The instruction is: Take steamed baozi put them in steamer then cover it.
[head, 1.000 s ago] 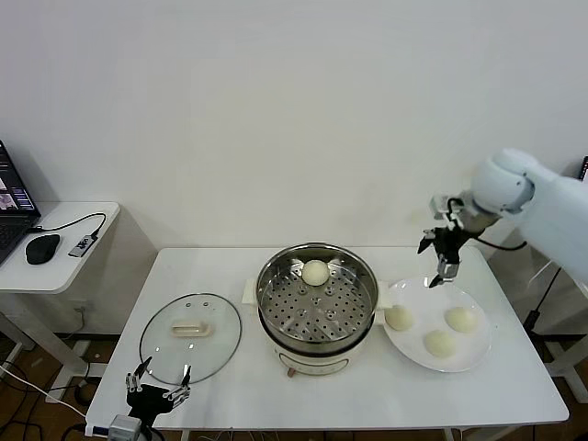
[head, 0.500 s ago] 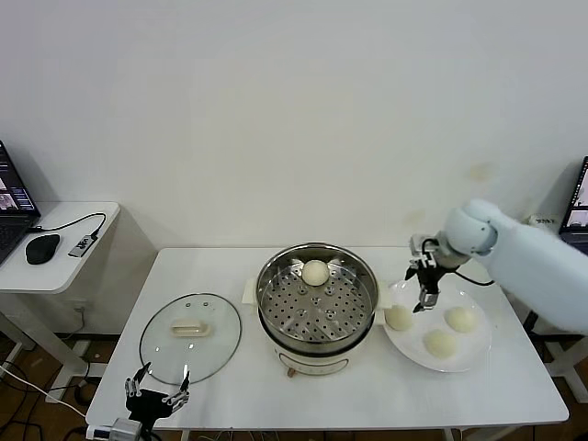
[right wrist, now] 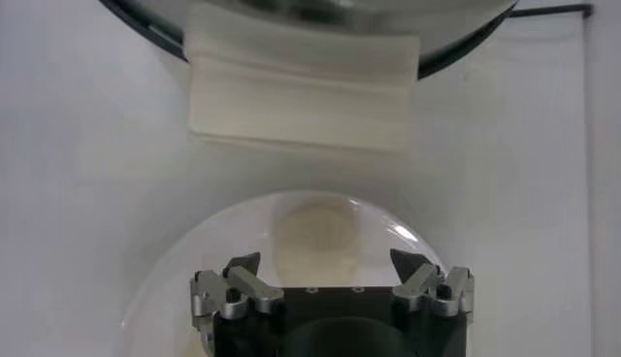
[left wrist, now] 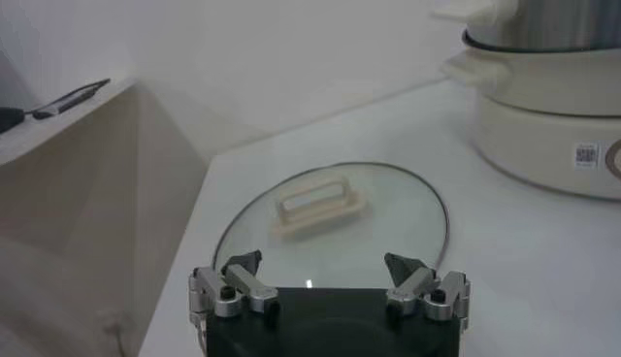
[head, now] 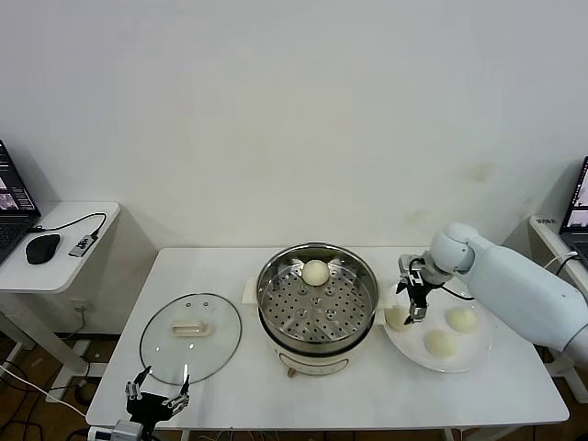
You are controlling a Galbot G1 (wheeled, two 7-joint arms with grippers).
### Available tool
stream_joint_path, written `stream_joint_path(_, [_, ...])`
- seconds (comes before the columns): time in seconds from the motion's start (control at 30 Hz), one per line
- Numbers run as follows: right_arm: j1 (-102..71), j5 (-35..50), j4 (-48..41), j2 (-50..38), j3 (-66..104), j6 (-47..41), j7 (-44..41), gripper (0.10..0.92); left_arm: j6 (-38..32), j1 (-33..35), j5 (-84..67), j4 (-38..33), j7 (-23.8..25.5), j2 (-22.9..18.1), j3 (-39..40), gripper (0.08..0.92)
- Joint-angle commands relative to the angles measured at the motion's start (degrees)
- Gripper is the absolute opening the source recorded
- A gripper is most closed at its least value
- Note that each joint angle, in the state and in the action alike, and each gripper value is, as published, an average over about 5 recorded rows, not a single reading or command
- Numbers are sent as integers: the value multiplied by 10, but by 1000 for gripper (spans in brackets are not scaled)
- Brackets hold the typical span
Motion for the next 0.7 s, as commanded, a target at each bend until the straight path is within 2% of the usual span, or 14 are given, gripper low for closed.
stream_joint_path(0.03, [-17, -17, -25, 13, 10, 12, 10, 823, 0, 0, 0, 1, 0, 0, 1, 823])
stream_joint_path(0.7, [-25, -26, -49, 30, 13, 17, 16, 823, 0, -4, 2, 10, 0, 0, 3, 823])
